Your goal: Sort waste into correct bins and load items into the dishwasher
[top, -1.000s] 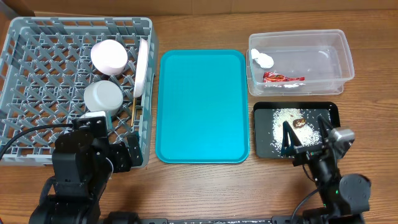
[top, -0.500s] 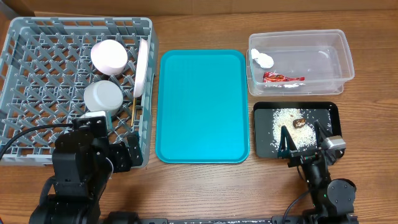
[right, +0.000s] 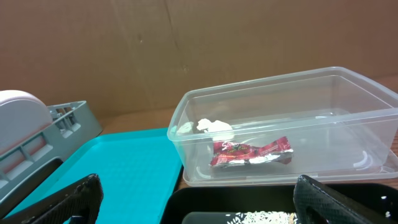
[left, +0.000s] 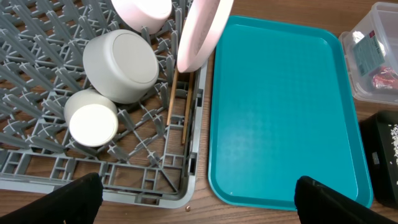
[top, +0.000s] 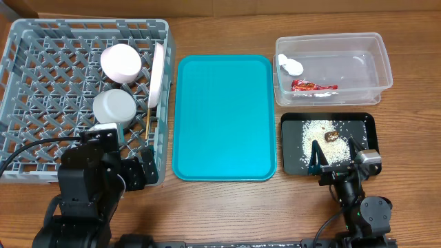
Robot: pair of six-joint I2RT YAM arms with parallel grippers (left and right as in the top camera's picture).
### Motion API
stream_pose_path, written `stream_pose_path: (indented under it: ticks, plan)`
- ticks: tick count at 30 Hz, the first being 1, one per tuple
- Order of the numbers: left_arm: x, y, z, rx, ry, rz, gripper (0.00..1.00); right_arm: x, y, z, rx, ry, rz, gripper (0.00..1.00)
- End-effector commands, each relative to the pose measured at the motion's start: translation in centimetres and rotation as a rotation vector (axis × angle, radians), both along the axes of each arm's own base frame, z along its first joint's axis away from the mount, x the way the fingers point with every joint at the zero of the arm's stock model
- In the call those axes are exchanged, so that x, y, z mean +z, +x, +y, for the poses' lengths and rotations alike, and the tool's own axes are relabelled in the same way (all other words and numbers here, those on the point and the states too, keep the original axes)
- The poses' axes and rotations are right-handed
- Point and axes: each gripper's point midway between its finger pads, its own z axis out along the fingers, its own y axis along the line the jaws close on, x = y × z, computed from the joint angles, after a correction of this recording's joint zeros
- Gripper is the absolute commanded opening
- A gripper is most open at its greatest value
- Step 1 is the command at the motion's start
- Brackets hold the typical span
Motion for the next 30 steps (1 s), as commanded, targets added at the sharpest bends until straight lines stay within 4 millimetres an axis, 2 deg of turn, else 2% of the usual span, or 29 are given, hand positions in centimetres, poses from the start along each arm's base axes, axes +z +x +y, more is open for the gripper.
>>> stream_pose_path:
  ticks: [1,25,30]
  plan:
    - [-0.16,-0.02,0.15,0.008,0.007,0.003,1.00,-0.14,0.04,-0.24,-0.013,-0.001,-0.005,1.00]
    - [-0.15,-0.03,0.16,0.008,0.007,0.002,1.00,-0.14,0.04,-0.24,-0.013,-0.001,-0.005,1.00]
    - [-0.22,-0.65,0.12,0.005,0.005,-0.001,1.00,-0.14,0.04,-0.24,-0.013,-0.001,-0.005,1.00]
